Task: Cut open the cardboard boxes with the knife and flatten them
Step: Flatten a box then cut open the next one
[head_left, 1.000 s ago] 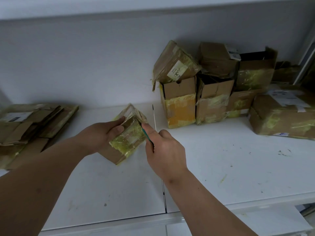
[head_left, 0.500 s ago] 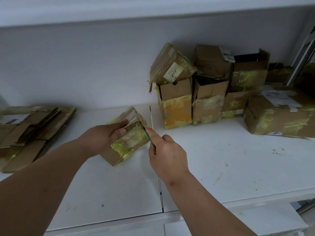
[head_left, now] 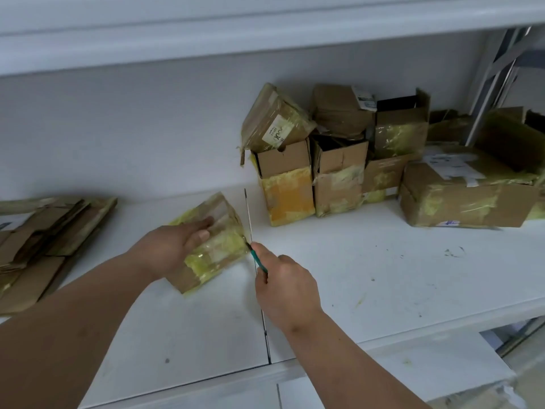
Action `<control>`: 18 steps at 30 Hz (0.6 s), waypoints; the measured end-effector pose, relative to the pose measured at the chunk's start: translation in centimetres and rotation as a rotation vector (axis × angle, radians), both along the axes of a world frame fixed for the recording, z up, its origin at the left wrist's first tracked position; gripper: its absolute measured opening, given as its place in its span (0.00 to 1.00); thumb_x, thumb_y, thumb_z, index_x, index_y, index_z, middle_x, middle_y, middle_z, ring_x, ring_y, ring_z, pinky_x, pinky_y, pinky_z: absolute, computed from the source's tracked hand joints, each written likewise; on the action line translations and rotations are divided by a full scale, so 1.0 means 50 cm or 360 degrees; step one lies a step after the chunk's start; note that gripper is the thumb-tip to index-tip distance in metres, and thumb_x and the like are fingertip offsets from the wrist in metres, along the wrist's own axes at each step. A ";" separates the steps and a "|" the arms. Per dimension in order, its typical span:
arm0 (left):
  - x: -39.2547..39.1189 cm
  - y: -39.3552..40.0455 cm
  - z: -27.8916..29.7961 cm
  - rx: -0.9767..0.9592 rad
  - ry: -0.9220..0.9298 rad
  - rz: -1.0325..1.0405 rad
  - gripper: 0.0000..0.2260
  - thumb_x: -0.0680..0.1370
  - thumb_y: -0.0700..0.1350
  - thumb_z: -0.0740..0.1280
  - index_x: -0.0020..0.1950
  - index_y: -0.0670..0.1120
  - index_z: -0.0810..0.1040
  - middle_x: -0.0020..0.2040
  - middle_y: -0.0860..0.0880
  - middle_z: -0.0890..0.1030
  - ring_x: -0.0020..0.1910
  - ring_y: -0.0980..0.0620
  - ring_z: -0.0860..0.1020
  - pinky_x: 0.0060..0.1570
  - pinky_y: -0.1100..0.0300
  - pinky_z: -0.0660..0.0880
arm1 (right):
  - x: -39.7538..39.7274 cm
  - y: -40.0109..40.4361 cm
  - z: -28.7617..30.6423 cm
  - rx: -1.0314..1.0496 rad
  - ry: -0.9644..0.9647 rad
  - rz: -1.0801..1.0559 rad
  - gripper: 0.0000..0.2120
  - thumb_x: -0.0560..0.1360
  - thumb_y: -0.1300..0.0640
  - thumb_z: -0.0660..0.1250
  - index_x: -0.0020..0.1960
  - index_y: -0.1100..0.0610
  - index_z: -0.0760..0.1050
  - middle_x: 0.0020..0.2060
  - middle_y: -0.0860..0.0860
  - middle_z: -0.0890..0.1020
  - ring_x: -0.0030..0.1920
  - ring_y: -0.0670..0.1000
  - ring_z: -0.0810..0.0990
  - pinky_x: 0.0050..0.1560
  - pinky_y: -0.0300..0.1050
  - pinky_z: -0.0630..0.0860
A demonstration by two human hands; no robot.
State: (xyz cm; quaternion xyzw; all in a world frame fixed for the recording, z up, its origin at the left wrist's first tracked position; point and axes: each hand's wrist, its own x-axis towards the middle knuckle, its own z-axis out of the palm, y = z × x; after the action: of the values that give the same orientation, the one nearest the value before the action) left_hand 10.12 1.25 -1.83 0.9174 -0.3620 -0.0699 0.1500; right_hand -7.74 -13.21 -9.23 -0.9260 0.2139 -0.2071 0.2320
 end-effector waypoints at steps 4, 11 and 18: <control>0.024 0.042 0.041 -0.0211 -0.0003 0.0182 0.25 0.80 0.65 0.52 0.66 0.52 0.77 0.59 0.45 0.82 0.54 0.44 0.78 0.48 0.55 0.71 | -0.013 0.000 -0.009 0.0139 0.0310 0.0045 0.25 0.82 0.53 0.54 0.77 0.39 0.59 0.44 0.50 0.74 0.43 0.54 0.72 0.42 0.46 0.70; 0.004 0.080 0.027 -0.0428 0.0260 0.0098 0.20 0.72 0.66 0.54 0.60 0.66 0.74 0.54 0.51 0.82 0.47 0.54 0.80 0.42 0.61 0.74 | 0.034 0.034 0.027 0.0016 -0.0529 0.0058 0.25 0.76 0.49 0.54 0.71 0.46 0.72 0.34 0.48 0.76 0.31 0.50 0.74 0.28 0.45 0.74; 0.006 0.075 0.018 -0.0230 0.0182 0.0081 0.17 0.82 0.58 0.55 0.71 0.64 0.69 0.58 0.52 0.80 0.46 0.57 0.77 0.39 0.71 0.67 | 0.064 0.056 0.058 -0.0333 -0.0581 0.0157 0.23 0.74 0.51 0.55 0.65 0.46 0.78 0.30 0.45 0.69 0.27 0.45 0.60 0.22 0.36 0.63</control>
State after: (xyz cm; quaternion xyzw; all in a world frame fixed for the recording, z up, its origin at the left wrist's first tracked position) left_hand 10.44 5.01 -0.94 0.9076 -0.3336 -0.0921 0.2378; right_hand -4.56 -10.42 -6.36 -0.9015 0.1001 -0.3809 0.1794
